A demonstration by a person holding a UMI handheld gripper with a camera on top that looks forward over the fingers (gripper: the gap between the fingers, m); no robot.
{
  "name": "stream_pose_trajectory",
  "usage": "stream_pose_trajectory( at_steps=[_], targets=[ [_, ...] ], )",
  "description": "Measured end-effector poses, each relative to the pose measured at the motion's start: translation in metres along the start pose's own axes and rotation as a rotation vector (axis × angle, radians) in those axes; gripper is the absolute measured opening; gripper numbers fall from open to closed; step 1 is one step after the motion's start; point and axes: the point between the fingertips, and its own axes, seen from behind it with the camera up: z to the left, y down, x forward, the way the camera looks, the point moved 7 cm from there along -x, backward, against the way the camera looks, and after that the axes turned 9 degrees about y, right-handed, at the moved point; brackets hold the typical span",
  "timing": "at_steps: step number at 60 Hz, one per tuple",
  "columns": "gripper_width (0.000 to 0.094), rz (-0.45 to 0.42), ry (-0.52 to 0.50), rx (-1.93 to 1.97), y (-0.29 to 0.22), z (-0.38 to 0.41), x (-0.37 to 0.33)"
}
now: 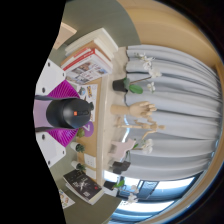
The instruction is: Arrange mouse
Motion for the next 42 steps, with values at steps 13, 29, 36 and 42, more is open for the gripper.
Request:
stream_pose_trajectory(
  at_steps=[13,29,36,42],
  targets=[
    [0.0359,0.255,-0.02,-0.033,0.125,-0.021,0.094],
    [0.036,0.417,-0.111,-0.026,0.22,0.005,0.128],
    [0.0373,0.425,-0.104,0.015,0.223,0.006,0.126],
    [0.0452,0.428,-0.092,0.0,0.227,0.006,0.127]
  ],
)
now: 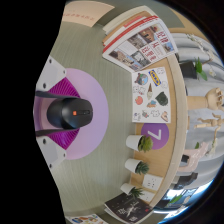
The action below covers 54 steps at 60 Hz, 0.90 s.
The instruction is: Arrange mouse
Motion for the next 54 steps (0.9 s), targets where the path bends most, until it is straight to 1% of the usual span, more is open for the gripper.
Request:
stream_pose_trajectory(
  at_steps=[6,9,10,13,15,17,21,27,34,40,47,54],
  targets=[
    [0.0527,0.0,0.009,0.006,0.0,0.002,0.001],
    [0.0552,0.019,0.012,0.008,0.0,0.002,0.0],
    [0.0594,0.028,0.013,0.004,0.0,0.002,-0.001],
    [0.0845,0.068,0.018,-0.029,0.003,0.003,-0.006],
    [0.087,0.078,0.028,-0.057,0.001,0.002,-0.012],
    [0.085,0.074,0.045,-0.077,-0.002,0.0,-0.021],
    [0.0857,0.05,0.068,-0.084,-0.011,-0.001,-0.044],
    [0.0858,0.02,0.057,-0.083,-0.025,0.002,-0.09],
    [0.0857,-0.055,0.082,-0.085,-0.046,0.001,-0.15],
    [0.0857,-0.125,0.071,-0.05,-0.059,0.005,-0.2],
    [0.0858,-0.19,0.06,0.0,-0.063,0.009,-0.25],
    [0.0857,-0.223,0.066,0.021,-0.052,0.013,-0.288]
  ],
)
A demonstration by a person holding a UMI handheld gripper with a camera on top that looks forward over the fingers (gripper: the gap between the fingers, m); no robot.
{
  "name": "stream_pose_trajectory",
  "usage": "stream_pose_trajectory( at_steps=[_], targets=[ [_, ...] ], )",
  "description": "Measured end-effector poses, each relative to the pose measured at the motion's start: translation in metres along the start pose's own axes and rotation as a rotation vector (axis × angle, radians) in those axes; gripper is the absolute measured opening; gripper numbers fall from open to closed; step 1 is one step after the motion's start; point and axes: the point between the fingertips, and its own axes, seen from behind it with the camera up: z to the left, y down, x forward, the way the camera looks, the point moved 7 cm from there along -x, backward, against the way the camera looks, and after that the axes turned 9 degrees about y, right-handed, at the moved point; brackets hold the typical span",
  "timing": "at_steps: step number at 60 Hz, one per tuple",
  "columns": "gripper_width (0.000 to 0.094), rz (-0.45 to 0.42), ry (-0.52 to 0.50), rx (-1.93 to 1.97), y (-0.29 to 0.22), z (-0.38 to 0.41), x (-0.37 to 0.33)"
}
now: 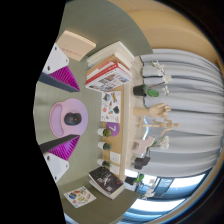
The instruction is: Arrange mouse
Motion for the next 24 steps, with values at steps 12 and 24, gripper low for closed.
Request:
stream_pose_trajectory(
  at_steps=[12,24],
  targets=[
    [0.0854,-0.042,0.013,0.014,0.011,0.001,-0.055],
    [0.0855,-0.033,0.027,0.013,0.032,0.004,-0.085]
  ],
)
